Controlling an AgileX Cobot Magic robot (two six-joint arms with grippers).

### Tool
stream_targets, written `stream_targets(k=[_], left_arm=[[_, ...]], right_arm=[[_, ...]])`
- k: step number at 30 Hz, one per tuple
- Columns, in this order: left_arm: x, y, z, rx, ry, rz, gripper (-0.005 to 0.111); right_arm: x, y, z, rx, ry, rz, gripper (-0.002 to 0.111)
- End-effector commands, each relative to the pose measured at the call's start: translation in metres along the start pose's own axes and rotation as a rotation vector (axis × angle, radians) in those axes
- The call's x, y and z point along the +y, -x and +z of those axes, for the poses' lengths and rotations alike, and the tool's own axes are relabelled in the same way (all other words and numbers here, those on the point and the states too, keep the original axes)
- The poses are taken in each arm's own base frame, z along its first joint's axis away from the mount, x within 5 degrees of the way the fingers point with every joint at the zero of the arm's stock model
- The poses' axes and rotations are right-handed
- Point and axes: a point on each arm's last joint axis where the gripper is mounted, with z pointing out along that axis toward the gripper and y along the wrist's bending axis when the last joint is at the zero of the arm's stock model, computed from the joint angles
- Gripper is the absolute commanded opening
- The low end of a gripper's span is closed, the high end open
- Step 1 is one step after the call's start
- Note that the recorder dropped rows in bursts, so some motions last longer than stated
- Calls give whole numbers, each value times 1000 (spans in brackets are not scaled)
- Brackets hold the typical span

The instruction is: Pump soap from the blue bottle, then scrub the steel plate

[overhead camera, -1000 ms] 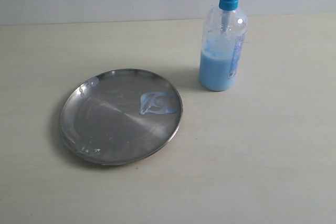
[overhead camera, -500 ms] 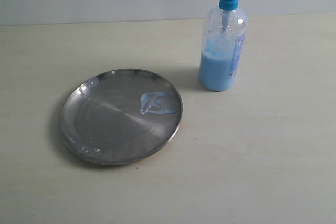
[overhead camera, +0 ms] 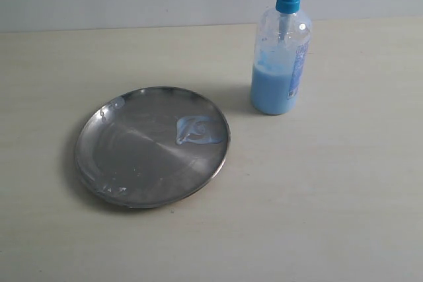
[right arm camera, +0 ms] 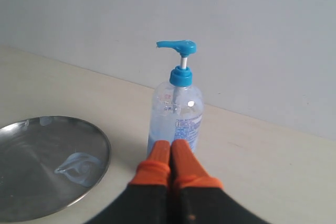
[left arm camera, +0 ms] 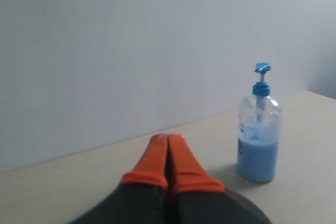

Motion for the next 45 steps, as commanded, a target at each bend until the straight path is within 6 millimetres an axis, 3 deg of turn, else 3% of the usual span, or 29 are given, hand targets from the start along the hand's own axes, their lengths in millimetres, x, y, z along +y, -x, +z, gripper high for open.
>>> stream_targets(k=[1, 12, 24, 45], left_arm=[[5, -15, -2, -10, 94, -34, 0], [12, -40, -11, -44, 300, -78, 0], [21, -97, -5, 92, 427, -154, 0], [22, -112, -9, 246, 481, -217, 0]], right_arm=[[0, 2, -1, -36, -1, 1, 0], [0, 2, -1, -38, -1, 1, 0], [0, 2, -1, -36, -1, 1, 0], [0, 2, -1, -36, -1, 1, 0]])
